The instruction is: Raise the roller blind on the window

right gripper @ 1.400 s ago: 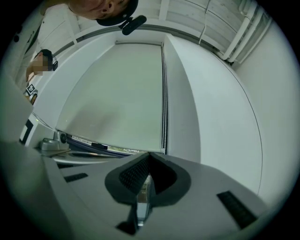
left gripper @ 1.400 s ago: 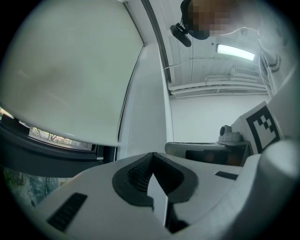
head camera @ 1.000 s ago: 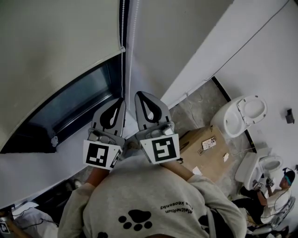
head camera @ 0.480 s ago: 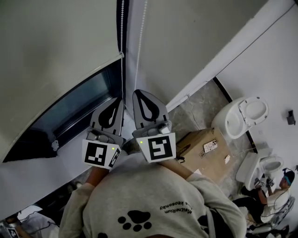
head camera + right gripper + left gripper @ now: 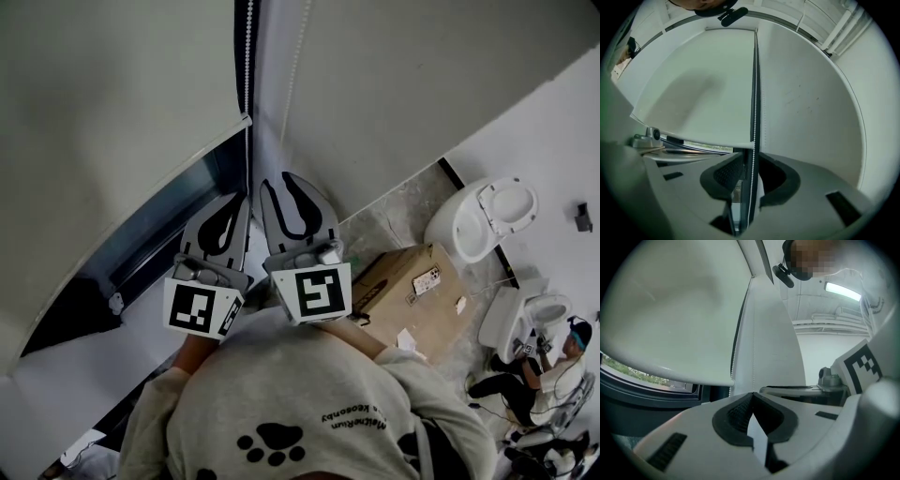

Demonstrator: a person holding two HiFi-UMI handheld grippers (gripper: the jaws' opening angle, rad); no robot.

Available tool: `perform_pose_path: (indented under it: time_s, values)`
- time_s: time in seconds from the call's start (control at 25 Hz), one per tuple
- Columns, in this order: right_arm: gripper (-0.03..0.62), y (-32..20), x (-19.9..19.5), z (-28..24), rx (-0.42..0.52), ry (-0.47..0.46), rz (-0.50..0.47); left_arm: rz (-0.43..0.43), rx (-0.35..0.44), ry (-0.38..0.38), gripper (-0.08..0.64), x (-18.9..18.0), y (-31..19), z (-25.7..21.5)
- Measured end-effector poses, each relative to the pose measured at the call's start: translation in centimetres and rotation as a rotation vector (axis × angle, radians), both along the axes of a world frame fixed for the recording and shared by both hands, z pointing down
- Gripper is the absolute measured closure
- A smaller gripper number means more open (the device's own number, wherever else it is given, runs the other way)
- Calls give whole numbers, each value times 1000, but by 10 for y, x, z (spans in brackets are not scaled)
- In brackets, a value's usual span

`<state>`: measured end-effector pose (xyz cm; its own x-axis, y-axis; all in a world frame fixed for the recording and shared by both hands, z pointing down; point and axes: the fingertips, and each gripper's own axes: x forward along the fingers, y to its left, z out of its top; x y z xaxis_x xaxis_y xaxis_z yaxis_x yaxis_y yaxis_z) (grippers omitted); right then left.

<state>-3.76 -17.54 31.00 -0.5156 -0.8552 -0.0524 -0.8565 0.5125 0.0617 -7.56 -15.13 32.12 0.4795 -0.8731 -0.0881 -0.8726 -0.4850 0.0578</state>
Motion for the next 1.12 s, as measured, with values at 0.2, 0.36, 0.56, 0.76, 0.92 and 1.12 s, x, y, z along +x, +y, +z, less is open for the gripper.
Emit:
perform_pose_path:
  time_s: [0.2,0.36,0.56,0.76,0.92,1.12]
  values:
    - [494,-10,1,9,-28,-4,53,26,-5,0,552,-5,-8,5]
    - [494,-17,1,11,-50,-5,100,52,-4,-2,552,-9,-12,2]
    - [489,-26,-3,8,-46,-17,159,83,-7,-4,552,-15,-17,1]
    - [489,-33,-7,11,-48,-23,190,112,-15,1,552,-19,-21,5]
    - [493,-37,-5,10,-63,-24,215,125,-18,5,552,-21,-23,3]
    - [569,-32,-5,10,-61,-17,189,146,-23,5,552,-19,-21,4]
